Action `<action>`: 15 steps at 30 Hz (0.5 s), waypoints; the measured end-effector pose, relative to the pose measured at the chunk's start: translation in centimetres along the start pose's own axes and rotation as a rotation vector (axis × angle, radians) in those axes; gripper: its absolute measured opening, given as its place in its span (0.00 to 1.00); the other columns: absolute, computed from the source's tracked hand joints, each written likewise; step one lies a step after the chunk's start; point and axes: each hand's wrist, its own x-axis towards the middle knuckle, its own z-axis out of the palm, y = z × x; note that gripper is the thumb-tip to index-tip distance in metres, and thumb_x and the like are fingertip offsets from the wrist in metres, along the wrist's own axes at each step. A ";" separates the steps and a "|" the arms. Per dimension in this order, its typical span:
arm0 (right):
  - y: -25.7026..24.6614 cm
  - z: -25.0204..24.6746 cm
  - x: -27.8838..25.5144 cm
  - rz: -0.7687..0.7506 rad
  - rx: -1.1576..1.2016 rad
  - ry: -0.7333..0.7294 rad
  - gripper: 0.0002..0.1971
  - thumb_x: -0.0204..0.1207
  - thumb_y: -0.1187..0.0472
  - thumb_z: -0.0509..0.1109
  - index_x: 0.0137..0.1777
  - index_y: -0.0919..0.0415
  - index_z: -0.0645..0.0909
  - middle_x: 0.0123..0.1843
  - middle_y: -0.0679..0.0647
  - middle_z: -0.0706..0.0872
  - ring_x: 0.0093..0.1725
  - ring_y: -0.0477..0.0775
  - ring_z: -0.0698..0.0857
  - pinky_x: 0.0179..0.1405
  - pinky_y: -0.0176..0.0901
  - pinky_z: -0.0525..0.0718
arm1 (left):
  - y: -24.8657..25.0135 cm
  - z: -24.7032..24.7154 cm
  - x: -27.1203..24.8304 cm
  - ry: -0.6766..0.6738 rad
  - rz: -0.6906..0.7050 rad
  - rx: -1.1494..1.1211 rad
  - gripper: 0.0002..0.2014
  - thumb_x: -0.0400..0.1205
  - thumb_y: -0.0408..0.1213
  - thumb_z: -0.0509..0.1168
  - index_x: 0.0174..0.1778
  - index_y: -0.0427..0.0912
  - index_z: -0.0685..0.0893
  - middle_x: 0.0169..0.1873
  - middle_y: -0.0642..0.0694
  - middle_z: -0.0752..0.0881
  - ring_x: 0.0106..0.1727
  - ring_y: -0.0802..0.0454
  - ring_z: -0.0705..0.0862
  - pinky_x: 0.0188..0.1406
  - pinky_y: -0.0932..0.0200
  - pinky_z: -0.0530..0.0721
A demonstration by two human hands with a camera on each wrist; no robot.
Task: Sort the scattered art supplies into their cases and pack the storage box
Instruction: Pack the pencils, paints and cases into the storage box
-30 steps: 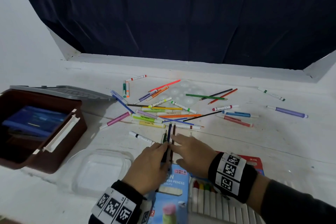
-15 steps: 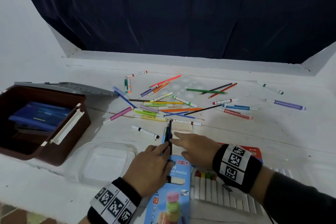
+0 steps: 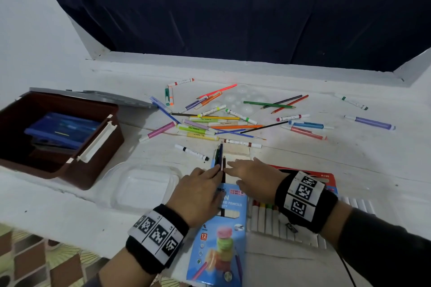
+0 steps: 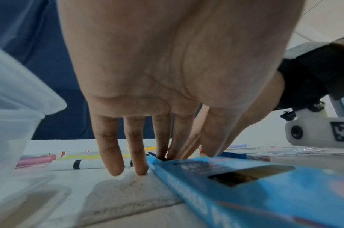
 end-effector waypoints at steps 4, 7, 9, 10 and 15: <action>0.1 0.2 0.0 0.011 0.045 0.039 0.27 0.86 0.64 0.57 0.85 0.52 0.61 0.87 0.53 0.61 0.85 0.54 0.60 0.83 0.58 0.58 | -0.1 -0.1 -0.4 0.035 0.028 0.066 0.24 0.83 0.54 0.45 0.66 0.52 0.79 0.67 0.56 0.80 0.57 0.47 0.78 0.53 0.49 0.81; 0.0 0.1 -0.1 0.029 0.083 0.069 0.27 0.85 0.65 0.58 0.84 0.52 0.64 0.84 0.51 0.66 0.82 0.54 0.65 0.81 0.54 0.63 | -0.5 -0.3 -0.6 0.055 0.041 0.010 0.25 0.83 0.53 0.45 0.59 0.50 0.85 0.60 0.55 0.84 0.56 0.51 0.78 0.55 0.50 0.81; -0.1 0.1 -0.1 0.036 0.072 0.074 0.27 0.84 0.65 0.59 0.83 0.51 0.65 0.82 0.51 0.69 0.80 0.55 0.68 0.79 0.57 0.65 | -0.4 -0.3 -0.6 0.072 0.036 -0.062 0.23 0.83 0.52 0.48 0.60 0.48 0.85 0.60 0.53 0.84 0.57 0.50 0.79 0.56 0.49 0.81; -0.2 0.1 -0.1 0.043 0.060 0.068 0.27 0.84 0.65 0.59 0.83 0.51 0.66 0.81 0.51 0.70 0.80 0.56 0.68 0.78 0.60 0.66 | -0.3 -0.4 -0.6 0.079 0.029 -0.097 0.23 0.82 0.51 0.49 0.62 0.47 0.84 0.62 0.53 0.83 0.58 0.49 0.79 0.57 0.48 0.81; -0.7 0.6 0.2 0.028 -0.039 0.091 0.21 0.82 0.68 0.61 0.74 0.56 0.76 0.70 0.54 0.76 0.70 0.60 0.74 0.72 0.67 0.69 | 0.4 0.2 -0.5 0.110 -0.005 -0.238 0.19 0.82 0.48 0.56 0.65 0.45 0.79 0.64 0.50 0.77 0.60 0.48 0.79 0.59 0.51 0.81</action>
